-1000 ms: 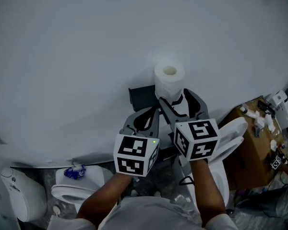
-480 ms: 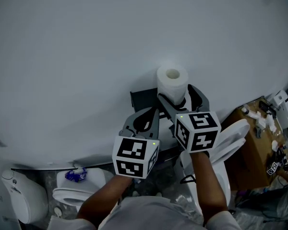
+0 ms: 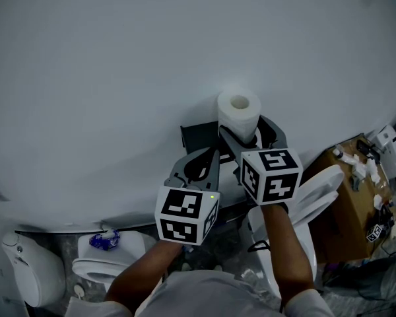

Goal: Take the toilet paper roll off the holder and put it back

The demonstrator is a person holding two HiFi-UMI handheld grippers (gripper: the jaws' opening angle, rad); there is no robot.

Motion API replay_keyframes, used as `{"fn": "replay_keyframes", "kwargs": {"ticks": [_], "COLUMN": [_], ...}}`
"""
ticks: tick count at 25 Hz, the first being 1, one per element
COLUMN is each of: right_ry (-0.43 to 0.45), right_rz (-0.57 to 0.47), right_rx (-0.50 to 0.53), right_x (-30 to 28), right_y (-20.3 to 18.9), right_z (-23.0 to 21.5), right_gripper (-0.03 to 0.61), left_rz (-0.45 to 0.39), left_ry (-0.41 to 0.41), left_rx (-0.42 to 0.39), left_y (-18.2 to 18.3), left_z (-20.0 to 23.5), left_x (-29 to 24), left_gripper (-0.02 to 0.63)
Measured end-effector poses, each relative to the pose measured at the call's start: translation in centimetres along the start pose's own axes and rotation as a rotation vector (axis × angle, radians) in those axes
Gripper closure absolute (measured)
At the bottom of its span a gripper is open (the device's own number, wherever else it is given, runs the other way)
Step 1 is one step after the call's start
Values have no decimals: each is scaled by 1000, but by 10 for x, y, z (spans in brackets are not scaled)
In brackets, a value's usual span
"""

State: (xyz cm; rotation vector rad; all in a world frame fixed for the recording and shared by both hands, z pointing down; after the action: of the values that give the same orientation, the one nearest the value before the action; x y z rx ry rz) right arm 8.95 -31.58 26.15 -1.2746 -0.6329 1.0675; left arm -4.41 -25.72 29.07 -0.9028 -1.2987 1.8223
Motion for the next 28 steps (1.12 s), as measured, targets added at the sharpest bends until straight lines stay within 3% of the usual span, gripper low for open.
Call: {"fn": "replay_keyframes", "kwargs": {"ticks": [28], "right_ry": [-2], "right_rz": [-43], "right_rx": [16], "right_x": [38], "right_y": [10], "right_z": [5], "right_gripper": [210], "left_rz": [18], "left_ry": [-12], "left_rx": [5], "left_y": [-9], "left_z": [-10], "left_x": [9], "left_gripper": [610]}}
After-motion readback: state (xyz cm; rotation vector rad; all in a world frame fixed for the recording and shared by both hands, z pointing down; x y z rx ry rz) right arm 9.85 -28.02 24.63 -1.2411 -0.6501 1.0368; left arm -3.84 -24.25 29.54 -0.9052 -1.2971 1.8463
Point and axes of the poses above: the fingertips, and each gripper's own axes: x backward along the fingers, z to its left, y out of its top, the point moved 9 cm from there along x, backward along the fingers, and after that the axes turned 10 degrees about x, right-handed, at the moved point
